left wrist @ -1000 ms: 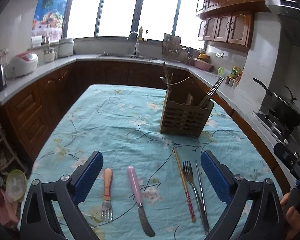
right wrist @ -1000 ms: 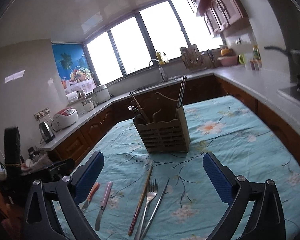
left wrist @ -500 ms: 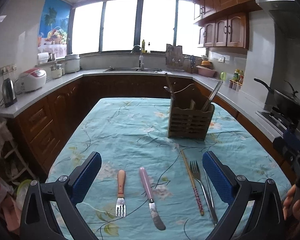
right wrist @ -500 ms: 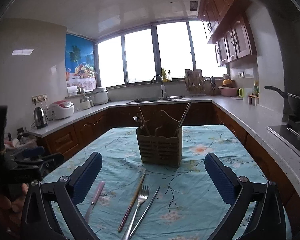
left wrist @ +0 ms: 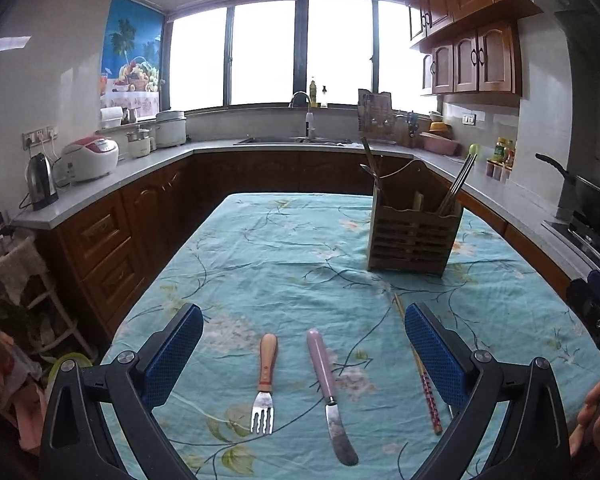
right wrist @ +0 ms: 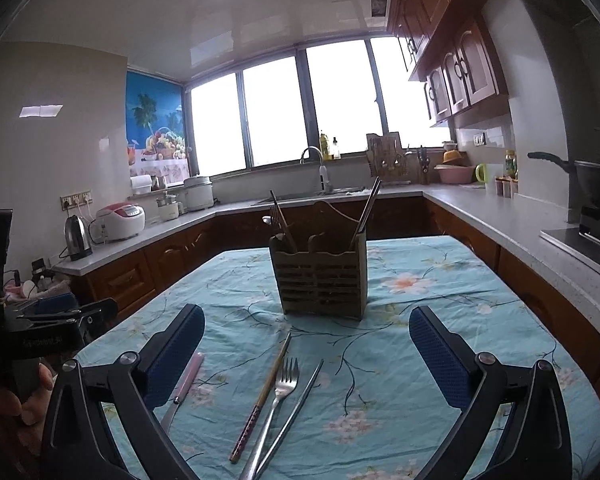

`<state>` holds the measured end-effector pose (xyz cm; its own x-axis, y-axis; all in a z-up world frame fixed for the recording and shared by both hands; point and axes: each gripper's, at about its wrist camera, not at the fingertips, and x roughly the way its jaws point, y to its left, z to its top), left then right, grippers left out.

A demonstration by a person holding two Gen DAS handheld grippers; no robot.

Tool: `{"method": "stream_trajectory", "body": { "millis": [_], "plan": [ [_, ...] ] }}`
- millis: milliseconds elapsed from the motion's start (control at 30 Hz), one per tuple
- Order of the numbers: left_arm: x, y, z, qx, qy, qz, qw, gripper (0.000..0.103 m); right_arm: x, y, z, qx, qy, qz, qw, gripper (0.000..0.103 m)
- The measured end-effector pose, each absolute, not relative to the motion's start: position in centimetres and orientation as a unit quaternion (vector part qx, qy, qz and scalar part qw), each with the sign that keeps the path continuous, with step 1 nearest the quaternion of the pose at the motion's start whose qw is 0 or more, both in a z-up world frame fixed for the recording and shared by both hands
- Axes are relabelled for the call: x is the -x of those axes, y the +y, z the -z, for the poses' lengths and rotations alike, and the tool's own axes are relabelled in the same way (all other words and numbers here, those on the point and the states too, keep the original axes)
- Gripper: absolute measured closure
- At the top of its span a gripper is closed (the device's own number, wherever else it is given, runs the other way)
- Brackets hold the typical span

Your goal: Organize utensils

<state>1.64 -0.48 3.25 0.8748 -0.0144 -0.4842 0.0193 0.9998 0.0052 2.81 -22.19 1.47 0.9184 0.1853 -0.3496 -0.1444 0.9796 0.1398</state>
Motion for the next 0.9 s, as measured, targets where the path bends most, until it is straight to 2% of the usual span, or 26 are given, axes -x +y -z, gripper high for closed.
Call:
{"method": "stream_trajectory", "body": {
  "millis": [900],
  "plan": [
    [-1.26, -0.27, -3.13, -0.019, 0.247, 0.007, 0.969, 0.001, -3.03, -21.81, -1.01, -0.052, 0.196, -0.096, 0.975, 0.000]
  ]
}}
